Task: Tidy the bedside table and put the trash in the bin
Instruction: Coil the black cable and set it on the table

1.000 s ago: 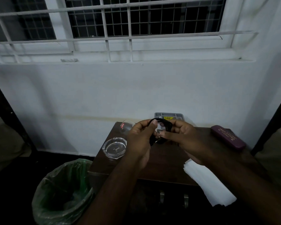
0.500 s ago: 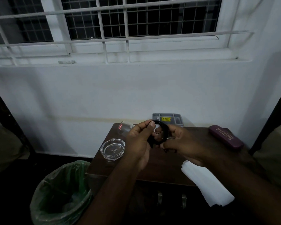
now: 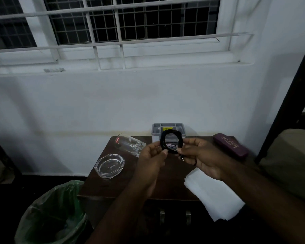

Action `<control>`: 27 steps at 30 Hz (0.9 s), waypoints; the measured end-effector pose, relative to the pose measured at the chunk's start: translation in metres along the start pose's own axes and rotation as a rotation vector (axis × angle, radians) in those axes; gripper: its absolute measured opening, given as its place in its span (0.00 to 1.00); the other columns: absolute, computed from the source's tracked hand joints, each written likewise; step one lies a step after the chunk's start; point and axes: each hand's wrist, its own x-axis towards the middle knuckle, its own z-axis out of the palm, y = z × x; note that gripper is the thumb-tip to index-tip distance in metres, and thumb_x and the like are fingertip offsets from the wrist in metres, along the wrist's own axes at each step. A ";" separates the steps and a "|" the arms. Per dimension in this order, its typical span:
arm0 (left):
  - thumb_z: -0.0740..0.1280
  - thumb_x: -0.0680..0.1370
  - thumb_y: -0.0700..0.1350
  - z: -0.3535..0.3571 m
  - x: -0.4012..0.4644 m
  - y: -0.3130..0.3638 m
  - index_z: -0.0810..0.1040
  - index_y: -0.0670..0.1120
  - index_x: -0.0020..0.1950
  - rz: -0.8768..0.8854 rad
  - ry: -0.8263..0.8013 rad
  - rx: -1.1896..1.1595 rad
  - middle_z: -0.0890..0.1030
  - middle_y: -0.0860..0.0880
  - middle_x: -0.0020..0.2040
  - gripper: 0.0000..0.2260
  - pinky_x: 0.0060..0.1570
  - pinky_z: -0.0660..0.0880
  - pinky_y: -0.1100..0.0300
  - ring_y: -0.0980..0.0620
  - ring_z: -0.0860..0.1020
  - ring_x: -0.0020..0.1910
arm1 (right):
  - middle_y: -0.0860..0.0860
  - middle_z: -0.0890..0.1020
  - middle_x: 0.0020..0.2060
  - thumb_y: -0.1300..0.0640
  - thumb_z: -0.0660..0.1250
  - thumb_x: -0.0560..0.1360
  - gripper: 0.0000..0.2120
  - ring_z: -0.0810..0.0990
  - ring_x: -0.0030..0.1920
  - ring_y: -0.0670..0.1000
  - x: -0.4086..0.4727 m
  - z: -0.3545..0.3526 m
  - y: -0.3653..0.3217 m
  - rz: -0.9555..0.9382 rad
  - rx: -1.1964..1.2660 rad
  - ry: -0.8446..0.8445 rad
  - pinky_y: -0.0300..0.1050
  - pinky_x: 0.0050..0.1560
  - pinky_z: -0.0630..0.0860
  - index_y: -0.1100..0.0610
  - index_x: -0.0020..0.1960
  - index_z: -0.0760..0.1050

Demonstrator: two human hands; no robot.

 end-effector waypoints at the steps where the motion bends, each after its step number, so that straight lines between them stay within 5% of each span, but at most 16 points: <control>1: 0.66 0.78 0.36 0.004 -0.002 -0.005 0.76 0.46 0.63 -0.005 -0.013 0.026 0.83 0.48 0.57 0.14 0.48 0.74 0.57 0.51 0.80 0.55 | 0.59 0.85 0.49 0.70 0.73 0.69 0.19 0.86 0.42 0.52 0.000 -0.006 0.001 -0.001 0.007 0.036 0.40 0.38 0.81 0.62 0.59 0.75; 9: 0.67 0.79 0.40 0.069 0.014 -0.016 0.79 0.45 0.60 -0.095 -0.214 0.182 0.85 0.46 0.54 0.10 0.42 0.79 0.63 0.50 0.83 0.52 | 0.61 0.85 0.49 0.65 0.75 0.69 0.17 0.85 0.49 0.57 0.002 -0.070 -0.008 -0.017 -0.201 0.237 0.48 0.47 0.82 0.65 0.56 0.78; 13: 0.67 0.78 0.37 0.101 0.035 -0.032 0.82 0.43 0.51 -0.165 -0.265 0.214 0.85 0.39 0.51 0.05 0.51 0.79 0.51 0.43 0.83 0.49 | 0.64 0.82 0.50 0.66 0.74 0.70 0.17 0.84 0.51 0.61 0.008 -0.094 -0.009 0.011 -0.226 0.376 0.57 0.53 0.81 0.67 0.56 0.75; 17: 0.69 0.75 0.32 0.115 0.054 -0.053 0.83 0.42 0.51 -0.123 -0.292 0.312 0.83 0.35 0.54 0.09 0.57 0.77 0.45 0.43 0.81 0.50 | 0.60 0.82 0.45 0.66 0.72 0.71 0.05 0.83 0.45 0.57 0.023 -0.107 -0.007 0.013 -0.413 0.417 0.56 0.51 0.82 0.63 0.45 0.77; 19: 0.68 0.75 0.32 0.117 0.063 -0.062 0.83 0.45 0.48 -0.109 -0.290 0.380 0.84 0.36 0.54 0.10 0.53 0.78 0.48 0.44 0.81 0.49 | 0.59 0.81 0.43 0.67 0.70 0.70 0.05 0.81 0.42 0.55 0.032 -0.111 -0.003 0.037 -0.500 0.412 0.56 0.52 0.82 0.59 0.41 0.78; 27: 0.69 0.75 0.35 0.122 0.097 -0.084 0.80 0.43 0.46 -0.082 -0.310 0.577 0.80 0.47 0.39 0.05 0.33 0.72 0.66 0.55 0.76 0.36 | 0.61 0.82 0.53 0.67 0.71 0.72 0.12 0.81 0.55 0.58 0.053 -0.121 0.015 -0.033 -0.660 0.421 0.51 0.58 0.78 0.65 0.56 0.80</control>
